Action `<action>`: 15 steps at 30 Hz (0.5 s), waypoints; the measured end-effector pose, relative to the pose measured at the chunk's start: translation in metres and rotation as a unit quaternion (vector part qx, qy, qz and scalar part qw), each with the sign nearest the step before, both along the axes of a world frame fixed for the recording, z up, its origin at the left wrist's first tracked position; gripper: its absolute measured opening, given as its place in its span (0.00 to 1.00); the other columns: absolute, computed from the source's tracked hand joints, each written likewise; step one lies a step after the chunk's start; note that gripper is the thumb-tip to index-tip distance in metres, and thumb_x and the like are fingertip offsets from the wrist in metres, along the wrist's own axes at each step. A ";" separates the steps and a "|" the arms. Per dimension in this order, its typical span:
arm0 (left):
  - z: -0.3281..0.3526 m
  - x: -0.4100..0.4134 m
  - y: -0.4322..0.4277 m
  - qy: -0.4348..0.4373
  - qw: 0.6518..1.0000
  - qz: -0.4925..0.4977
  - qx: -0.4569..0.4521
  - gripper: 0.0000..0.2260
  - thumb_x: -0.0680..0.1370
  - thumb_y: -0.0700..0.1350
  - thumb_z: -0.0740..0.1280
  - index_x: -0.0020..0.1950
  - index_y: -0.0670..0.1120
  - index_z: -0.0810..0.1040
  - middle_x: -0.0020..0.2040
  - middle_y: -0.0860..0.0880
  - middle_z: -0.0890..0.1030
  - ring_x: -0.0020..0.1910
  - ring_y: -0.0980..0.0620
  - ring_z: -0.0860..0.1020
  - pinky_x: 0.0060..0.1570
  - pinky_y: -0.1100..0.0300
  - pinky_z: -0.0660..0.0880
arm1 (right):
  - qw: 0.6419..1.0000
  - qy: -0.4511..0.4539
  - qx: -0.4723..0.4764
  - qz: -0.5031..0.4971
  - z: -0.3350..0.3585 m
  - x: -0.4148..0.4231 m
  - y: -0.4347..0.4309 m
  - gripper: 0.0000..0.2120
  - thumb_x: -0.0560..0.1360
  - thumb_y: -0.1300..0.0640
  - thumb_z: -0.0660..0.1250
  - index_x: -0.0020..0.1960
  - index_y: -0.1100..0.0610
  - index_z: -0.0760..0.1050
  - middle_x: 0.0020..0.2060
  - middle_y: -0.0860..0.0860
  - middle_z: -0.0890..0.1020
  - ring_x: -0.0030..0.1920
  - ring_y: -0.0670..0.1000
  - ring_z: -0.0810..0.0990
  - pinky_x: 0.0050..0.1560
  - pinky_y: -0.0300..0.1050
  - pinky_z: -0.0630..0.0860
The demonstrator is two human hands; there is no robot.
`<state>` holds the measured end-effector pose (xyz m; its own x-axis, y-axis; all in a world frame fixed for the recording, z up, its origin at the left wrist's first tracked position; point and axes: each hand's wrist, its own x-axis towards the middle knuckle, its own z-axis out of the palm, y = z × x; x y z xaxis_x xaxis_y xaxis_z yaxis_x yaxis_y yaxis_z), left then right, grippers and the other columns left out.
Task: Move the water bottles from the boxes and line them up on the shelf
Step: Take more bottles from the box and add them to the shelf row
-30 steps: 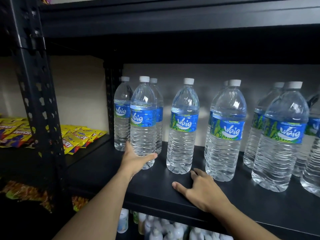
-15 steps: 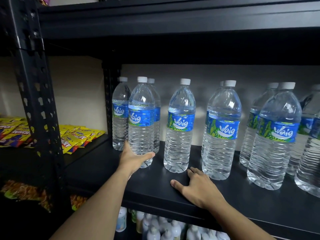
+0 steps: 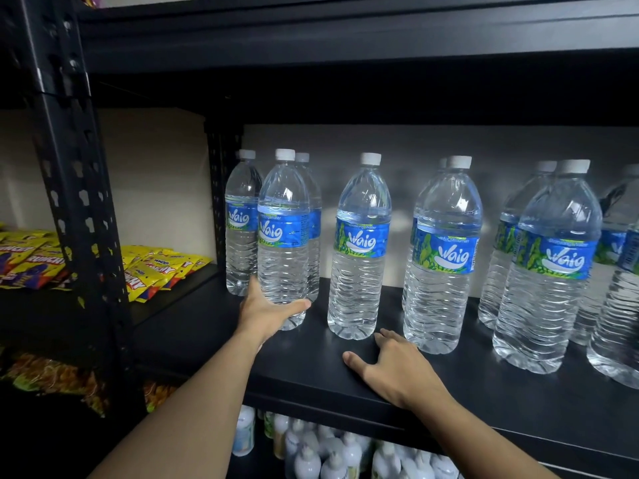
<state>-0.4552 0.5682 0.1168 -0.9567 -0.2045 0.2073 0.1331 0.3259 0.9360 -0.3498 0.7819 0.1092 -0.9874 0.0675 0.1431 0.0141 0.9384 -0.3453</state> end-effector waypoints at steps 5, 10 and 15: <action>0.003 0.005 -0.006 -0.057 0.998 -0.036 -0.011 0.65 0.44 0.63 0.83 0.76 0.56 0.54 0.72 0.52 0.70 0.69 0.49 0.71 0.68 0.49 0.70 | 1.000 0.009 -0.010 -0.010 0.001 0.002 -0.001 0.40 0.73 0.28 0.58 0.71 0.58 0.70 0.75 0.54 0.68 0.75 0.53 0.65 0.75 0.47 0.61; 0.004 0.034 -0.020 -0.074 0.995 -0.055 -0.034 0.60 0.55 0.50 0.85 0.78 0.53 0.51 0.73 0.52 0.67 0.70 0.52 0.68 0.71 0.52 0.66 | 0.999 0.035 -0.016 -0.030 0.004 0.007 -0.003 0.30 0.70 0.28 0.60 0.51 0.54 0.77 0.54 0.52 0.81 0.59 0.56 0.79 0.56 0.48 0.75; -0.002 0.094 -0.058 -0.057 0.996 -0.066 0.006 0.29 0.71 0.40 0.77 0.69 0.44 0.70 0.67 0.45 0.74 0.67 0.49 0.73 0.65 0.59 0.70 | 0.995 0.079 -0.010 -0.066 0.004 0.025 -0.007 0.26 0.73 0.33 0.57 0.48 0.53 0.81 0.44 0.55 0.84 0.50 0.60 0.82 0.47 0.49 0.77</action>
